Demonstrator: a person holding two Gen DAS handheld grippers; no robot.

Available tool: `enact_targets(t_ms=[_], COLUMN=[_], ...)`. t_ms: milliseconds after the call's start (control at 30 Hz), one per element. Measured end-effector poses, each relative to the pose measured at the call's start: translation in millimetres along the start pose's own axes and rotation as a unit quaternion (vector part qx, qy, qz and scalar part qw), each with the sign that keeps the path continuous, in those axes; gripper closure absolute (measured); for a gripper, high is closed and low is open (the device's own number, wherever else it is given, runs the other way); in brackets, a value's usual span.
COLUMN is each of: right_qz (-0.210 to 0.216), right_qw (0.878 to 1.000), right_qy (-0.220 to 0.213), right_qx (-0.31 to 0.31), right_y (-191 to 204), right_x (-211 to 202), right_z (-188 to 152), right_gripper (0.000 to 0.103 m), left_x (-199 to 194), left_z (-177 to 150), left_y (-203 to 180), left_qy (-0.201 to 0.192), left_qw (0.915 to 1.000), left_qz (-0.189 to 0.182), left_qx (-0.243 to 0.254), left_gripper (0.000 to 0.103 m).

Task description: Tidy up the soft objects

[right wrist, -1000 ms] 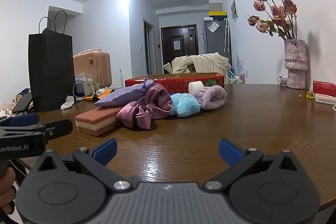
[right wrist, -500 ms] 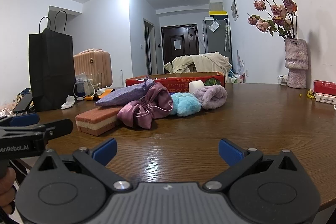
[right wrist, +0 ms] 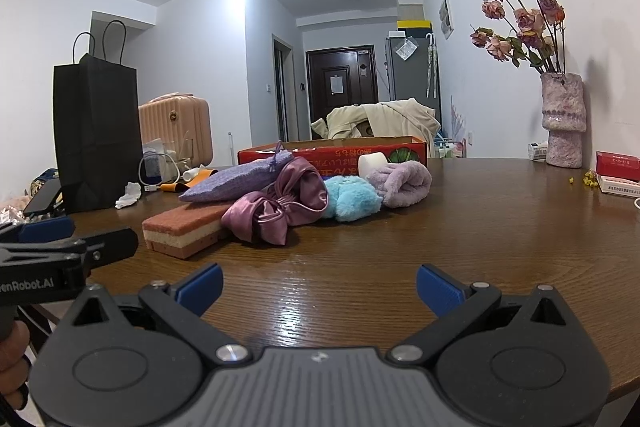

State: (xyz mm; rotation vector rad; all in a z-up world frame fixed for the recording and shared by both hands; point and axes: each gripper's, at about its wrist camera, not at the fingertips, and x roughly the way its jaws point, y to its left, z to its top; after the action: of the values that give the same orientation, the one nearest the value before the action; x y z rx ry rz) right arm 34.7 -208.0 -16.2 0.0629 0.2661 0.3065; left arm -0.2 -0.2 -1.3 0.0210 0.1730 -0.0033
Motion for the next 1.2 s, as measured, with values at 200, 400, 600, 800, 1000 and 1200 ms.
enact_targets(t_ms=[200, 400, 600, 800, 1000, 1200], right_qz=[0.0, -0.001, -0.002, 0.001, 0.005, 0.005], right_qw=[1.0, 1.0, 1.0, 1.0, 1.0, 1.0], right_qy=[0.0, -0.001, -0.001, 0.001, 0.001, 0.002], right_qx=[0.0, 0.0, 0.0, 0.0, 0.001, 0.003], right_y=[-0.1, -0.8, -1.4, -1.5, -1.9, -2.2], right_x=[0.0, 0.4, 1.0, 1.6, 2.3, 2.8], right_z=[0.0, 0.0, 0.2, 0.4, 1.8, 1.7], right_gripper=[0.0, 0.0, 0.0, 0.0, 0.0, 0.0], left_x=[0.2, 0.1, 0.2, 0.7, 3.0, 7.8], left_z=[0.0, -0.1, -0.2, -0.7, -4.7, -4.8], left_y=[0.1, 0.1, 0.2, 0.0, 0.7, 3.0], left_qy=[0.0, 0.0, 0.0, 0.002, 0.006, 0.014], left_qw=[1.0, 1.0, 1.0, 1.0, 1.0, 0.9999], left_qz=[0.0, 0.0, 0.0, -0.001, -0.002, -0.002], left_qx=[0.0, 0.0, 0.0, 0.001, 0.0, -0.003], left_gripper=[0.0, 0.0, 0.0, 0.0, 0.0, 0.0])
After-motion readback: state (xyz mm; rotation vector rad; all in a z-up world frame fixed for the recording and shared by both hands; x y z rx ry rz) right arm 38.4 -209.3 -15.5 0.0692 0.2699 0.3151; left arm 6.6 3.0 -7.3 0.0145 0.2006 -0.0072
